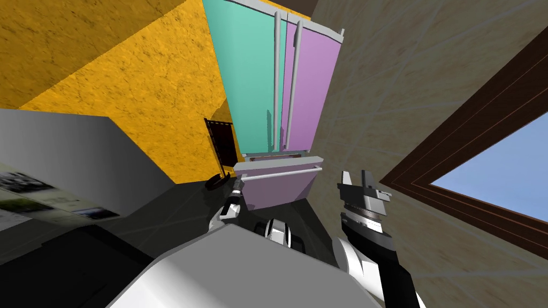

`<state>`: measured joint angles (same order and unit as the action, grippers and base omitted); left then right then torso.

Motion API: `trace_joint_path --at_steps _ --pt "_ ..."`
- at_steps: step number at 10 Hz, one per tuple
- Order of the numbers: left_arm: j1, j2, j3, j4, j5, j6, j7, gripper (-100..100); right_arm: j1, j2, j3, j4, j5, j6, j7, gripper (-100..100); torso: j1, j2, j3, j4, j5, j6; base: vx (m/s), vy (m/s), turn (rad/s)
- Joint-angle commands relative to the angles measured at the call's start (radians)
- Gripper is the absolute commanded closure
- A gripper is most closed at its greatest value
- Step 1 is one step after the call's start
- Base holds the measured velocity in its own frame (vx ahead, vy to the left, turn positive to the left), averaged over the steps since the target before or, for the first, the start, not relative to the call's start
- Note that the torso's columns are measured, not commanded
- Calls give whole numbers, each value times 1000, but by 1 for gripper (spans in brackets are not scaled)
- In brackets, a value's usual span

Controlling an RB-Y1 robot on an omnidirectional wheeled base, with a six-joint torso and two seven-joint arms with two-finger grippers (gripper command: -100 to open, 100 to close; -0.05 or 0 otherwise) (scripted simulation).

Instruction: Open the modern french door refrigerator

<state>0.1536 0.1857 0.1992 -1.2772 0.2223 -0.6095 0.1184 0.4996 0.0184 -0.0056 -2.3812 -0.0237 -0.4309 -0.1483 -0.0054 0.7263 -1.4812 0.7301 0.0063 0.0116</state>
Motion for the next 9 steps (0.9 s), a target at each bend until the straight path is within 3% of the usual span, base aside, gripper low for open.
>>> trace_joint_path --at_steps 1,3,4,5,6,7,9 --pt "-65 36 -29 83 -13 -1 34 100 0 0 0 0 0 0 0 0 2 -1 0 -1 2 2 -71 -84 188" --pt "-81 36 -29 126 -13 -1 34 100 0 0 0 0 0 0 0 0 1 0 0 0 0 1 -58 -62 73" --pt "-132 79 -42 165 -19 -12 66 100 0 0 0 0 0 0 0 0 3 -3 -2 -2 2 2 -77 -79 174" --pt "-152 79 -42 208 -19 -12 66 100 0 0 0 0 0 0 0 0 2 -2 -2 -1 0 -1 -86 -85 122" --pt "-152 79 -42 211 -19 -12 66 100 0 0 0 0 0 0 0 0 2 0 0 -1 1 0 -38 -39 3" --pt "-198 121 -54 243 -26 -23 99 100 0 0 0 0 0 0 0 0 4 -2 -2 -1 1 1 -50 -67 163" --pt "-223 121 -54 295 -26 -23 99 100 0 0 0 0 0 0 0 0 1 3 1 3 -3 -3 -40 -53 72"
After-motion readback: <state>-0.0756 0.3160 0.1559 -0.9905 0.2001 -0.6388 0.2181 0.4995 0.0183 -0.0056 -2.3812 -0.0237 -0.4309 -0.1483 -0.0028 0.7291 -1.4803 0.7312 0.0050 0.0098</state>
